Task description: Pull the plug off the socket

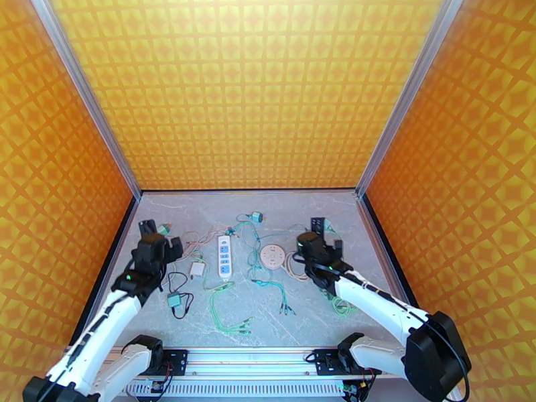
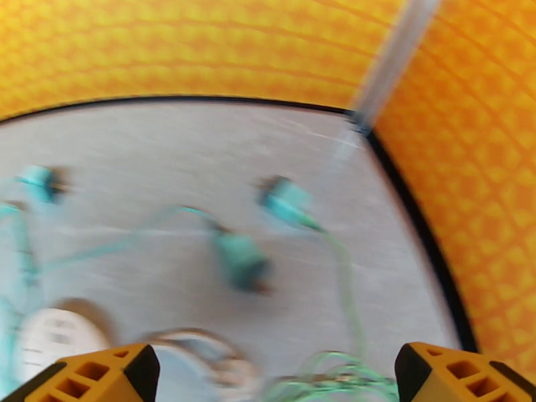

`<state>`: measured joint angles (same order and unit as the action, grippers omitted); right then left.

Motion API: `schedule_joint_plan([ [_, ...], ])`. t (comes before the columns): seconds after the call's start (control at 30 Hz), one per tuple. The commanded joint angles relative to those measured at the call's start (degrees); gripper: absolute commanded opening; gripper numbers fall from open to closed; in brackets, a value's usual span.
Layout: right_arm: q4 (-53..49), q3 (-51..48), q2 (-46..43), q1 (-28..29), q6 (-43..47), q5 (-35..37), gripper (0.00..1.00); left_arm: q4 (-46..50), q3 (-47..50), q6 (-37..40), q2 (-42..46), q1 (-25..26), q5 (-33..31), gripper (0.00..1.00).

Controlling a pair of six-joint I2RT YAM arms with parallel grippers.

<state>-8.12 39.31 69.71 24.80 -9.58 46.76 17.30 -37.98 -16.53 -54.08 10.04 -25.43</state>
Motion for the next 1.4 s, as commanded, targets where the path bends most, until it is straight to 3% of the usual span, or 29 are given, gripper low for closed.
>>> schedule_joint_plan([
  [0.0, 11.68, -3.39, 0.41, -4.07, 5.62, 3.39, 0.99, -11.51, 3.21, 4.17, -3.14, -4.0, -2.25, 0.99],
  [0.17, 20.06, -6.59, 6.93, -8.49, 6.42, -0.27, 0.99, -17.51, 4.49, 2.8, -13.89, -7.9, -2.25, 0.99],
  [0.33, 28.05, -7.17, 11.82, -12.19, 5.72, -6.88, 0.98, -32.62, 6.93, 6.06, -24.02, -8.72, -2.23, 0.99],
  [0.43, 36.94, -8.76, 13.28, -13.02, 10.53, -13.83, 0.98, -41.05, 7.65, 8.41, -27.75, -8.8, -1.6, 0.99],
  [0.6, 44.7, -10.12, 16.86, -13.92, 9.93, -16.6, 0.98, -52.66, 8.9, 13.71, -31.9, -8.86, 0.42, 0.99],
  [0.63, 48.64, -11.07, 17.77, -14.18, 11.24, -17.12, 0.99, -56.69, 9.92, 14.61, -33.25, -9.03, 1.52, 0.99],
  [0.7, 43.55, -9.92, 16.39, -14.6, 9.42, -18.05, 0.98, -55.44, 9.96, 14.71, -32.75, -9.14, 3.85, 0.99],
  [0.87, 52.63, -15.73, 14.71, -15.45, 10.22, -23.04, 0.98, -61.67, 13.34, 16.53, -32.38, -9.38, 10.07, 0.99],
  [0.97, 58.93, -19.22, 16.96, -16.59, 10.77, -28.51, 0.99, -66.02, 15.64, 16.68, -33.25, -10.46, 15.08, 0.99],
  [1.0, 66.96, -20.63, 19.37, -16.54, 12.0, -28.67, 0.99, -72.9, 17.62, 17.42, -35.99, -10.7, 15.58, 0.99],
  [1.03, 67.29, -20.83, 19.24, -16.55, 11.87, -28.31, 0.98, -73.79, 18.28, 17.07, -35.11, -10.74, 15.55, 0.99],
  [1.07, 63.55, -20.01, 18.02, -16.55, 11.18, -28.01, 0.98, -68.84, 17.26, 16.29, -33.81, -10.87, 15.67, 0.99],
  [1.13, 58.39, -17.85, 17.57, -16.88, 9.72, -26.6, 0.98, -71.41, 17.21, 16.63, -35.09, -11.03, 15.58, 0.99],
  [1.37, 59.36, -18.3, 17.65, -17.24, 9.48, -25.84, 0.98, -70.08, 17.0, 16.52, -34.72, -11.02, 15.4, 0.99],
])
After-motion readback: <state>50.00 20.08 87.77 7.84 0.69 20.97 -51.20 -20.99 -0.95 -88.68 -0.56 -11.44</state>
